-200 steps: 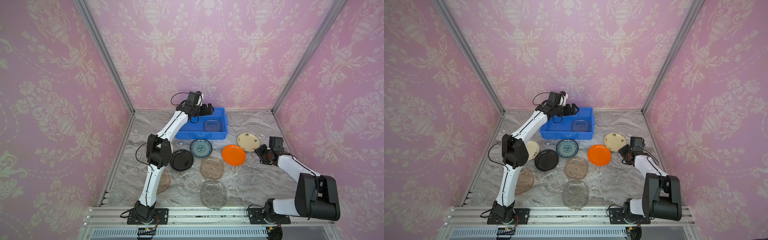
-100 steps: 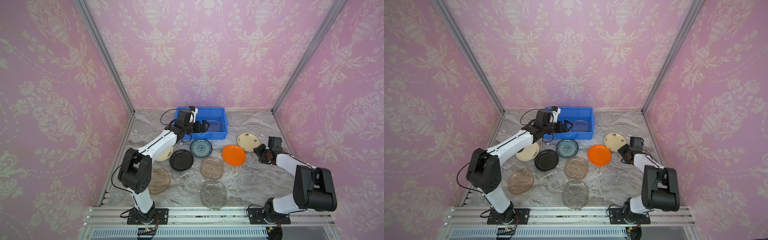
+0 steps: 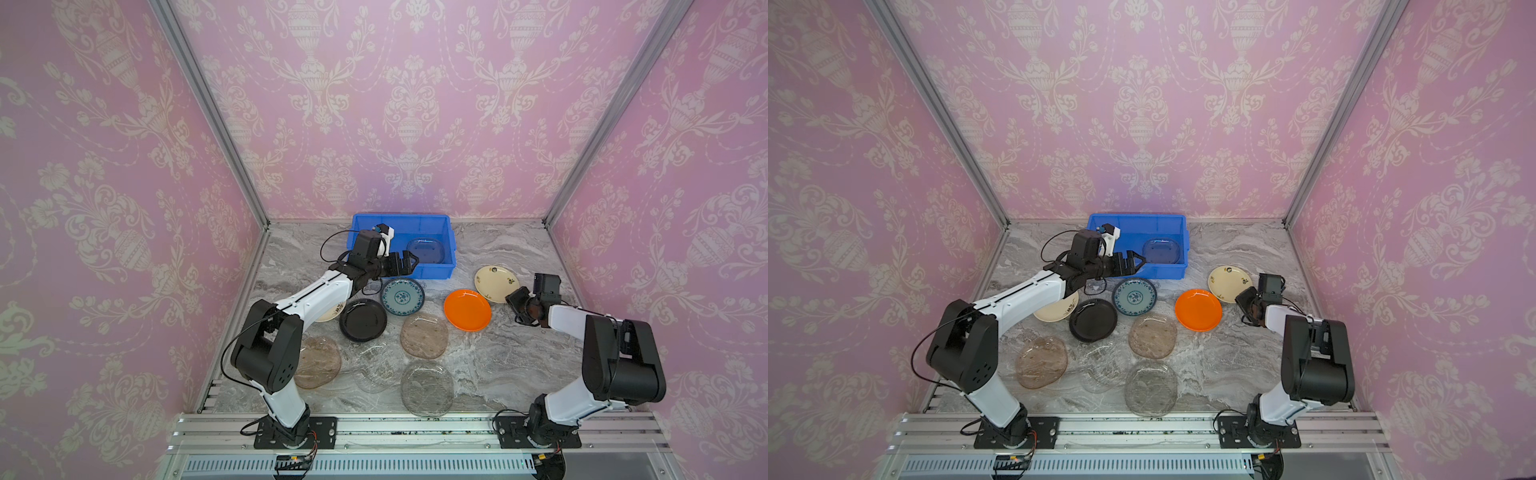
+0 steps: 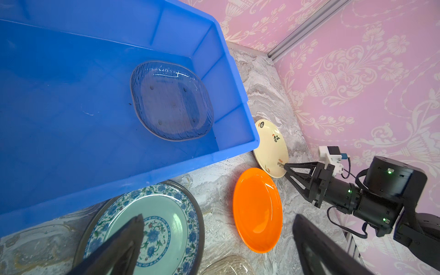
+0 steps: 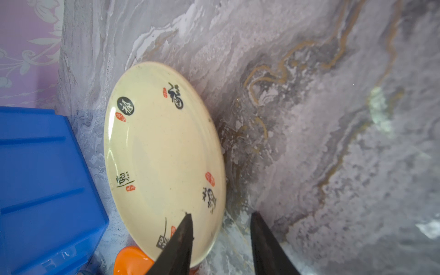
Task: Place the plates into the plastic bin on the countertop
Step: Pick up the plate from the middle-right of the table.
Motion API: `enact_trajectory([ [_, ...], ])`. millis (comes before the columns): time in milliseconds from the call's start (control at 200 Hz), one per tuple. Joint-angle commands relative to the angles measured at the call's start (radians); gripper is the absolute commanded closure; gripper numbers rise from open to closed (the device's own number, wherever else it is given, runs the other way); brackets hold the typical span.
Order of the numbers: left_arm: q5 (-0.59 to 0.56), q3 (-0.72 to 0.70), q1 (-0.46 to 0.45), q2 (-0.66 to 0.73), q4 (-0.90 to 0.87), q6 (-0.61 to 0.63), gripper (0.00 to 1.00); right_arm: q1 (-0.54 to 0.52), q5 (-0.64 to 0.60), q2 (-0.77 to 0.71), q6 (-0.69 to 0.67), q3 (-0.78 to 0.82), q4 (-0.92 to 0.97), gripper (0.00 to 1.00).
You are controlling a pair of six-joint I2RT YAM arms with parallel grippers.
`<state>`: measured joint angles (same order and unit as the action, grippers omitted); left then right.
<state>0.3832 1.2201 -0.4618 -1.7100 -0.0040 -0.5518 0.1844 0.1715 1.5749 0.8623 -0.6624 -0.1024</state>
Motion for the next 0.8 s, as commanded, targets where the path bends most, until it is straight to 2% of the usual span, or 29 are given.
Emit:
enact_trajectory([
  [0,0.01,0.004,-0.006,0.012,0.019,0.001,0.01,0.01,0.003,0.04,0.02,0.016,-0.043,0.59],
  [415,0.013,0.031,-0.006,-0.024,0.001,0.019,0.01,0.012,0.01,0.097,0.034,0.026,-0.082,0.65],
  [796,0.017,0.048,-0.005,-0.055,-0.006,0.033,0.01,0.013,0.013,0.101,0.032,0.02,-0.07,0.78],
])
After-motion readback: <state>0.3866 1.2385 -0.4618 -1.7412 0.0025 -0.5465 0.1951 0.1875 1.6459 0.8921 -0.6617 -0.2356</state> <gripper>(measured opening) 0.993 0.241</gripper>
